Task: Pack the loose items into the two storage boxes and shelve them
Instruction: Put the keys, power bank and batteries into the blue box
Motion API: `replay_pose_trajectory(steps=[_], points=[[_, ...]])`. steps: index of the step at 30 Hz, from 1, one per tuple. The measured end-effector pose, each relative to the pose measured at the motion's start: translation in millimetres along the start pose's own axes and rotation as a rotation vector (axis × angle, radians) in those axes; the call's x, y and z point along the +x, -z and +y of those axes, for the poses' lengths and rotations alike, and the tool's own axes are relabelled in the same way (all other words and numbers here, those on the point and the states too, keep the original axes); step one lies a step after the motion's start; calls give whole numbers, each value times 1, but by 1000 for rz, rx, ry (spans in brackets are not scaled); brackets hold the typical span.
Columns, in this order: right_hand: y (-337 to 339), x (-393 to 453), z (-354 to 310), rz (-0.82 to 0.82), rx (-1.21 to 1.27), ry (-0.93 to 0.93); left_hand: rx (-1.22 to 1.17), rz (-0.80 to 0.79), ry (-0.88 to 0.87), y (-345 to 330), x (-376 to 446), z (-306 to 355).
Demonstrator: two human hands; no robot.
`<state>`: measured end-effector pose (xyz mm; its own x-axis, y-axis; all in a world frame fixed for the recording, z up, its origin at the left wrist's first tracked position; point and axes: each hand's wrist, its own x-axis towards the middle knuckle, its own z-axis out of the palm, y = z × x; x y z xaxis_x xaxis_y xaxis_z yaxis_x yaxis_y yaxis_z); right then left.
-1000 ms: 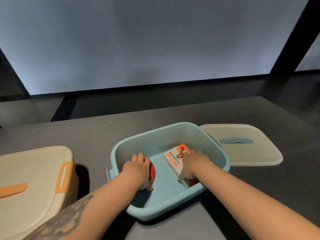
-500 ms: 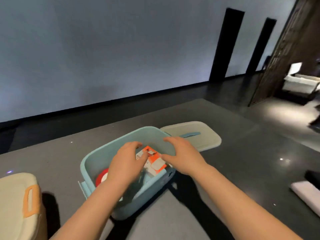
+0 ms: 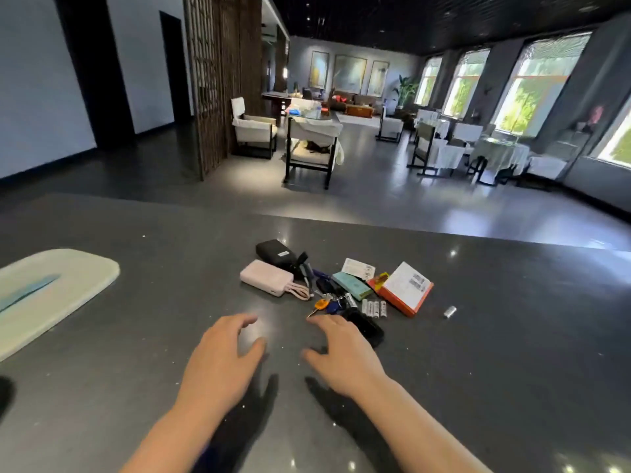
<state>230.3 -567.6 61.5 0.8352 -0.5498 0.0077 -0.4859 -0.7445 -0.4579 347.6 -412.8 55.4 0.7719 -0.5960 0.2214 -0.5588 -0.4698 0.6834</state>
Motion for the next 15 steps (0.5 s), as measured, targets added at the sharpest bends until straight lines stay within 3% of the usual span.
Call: replay_pose_trajectory(steps=[9, 15], points=[[41, 30, 152, 54, 36, -235, -7, -178, -38, -125, 67, 72], [55, 97, 210, 173, -26, -377, 93, -345, -4, -209, 84, 85]])
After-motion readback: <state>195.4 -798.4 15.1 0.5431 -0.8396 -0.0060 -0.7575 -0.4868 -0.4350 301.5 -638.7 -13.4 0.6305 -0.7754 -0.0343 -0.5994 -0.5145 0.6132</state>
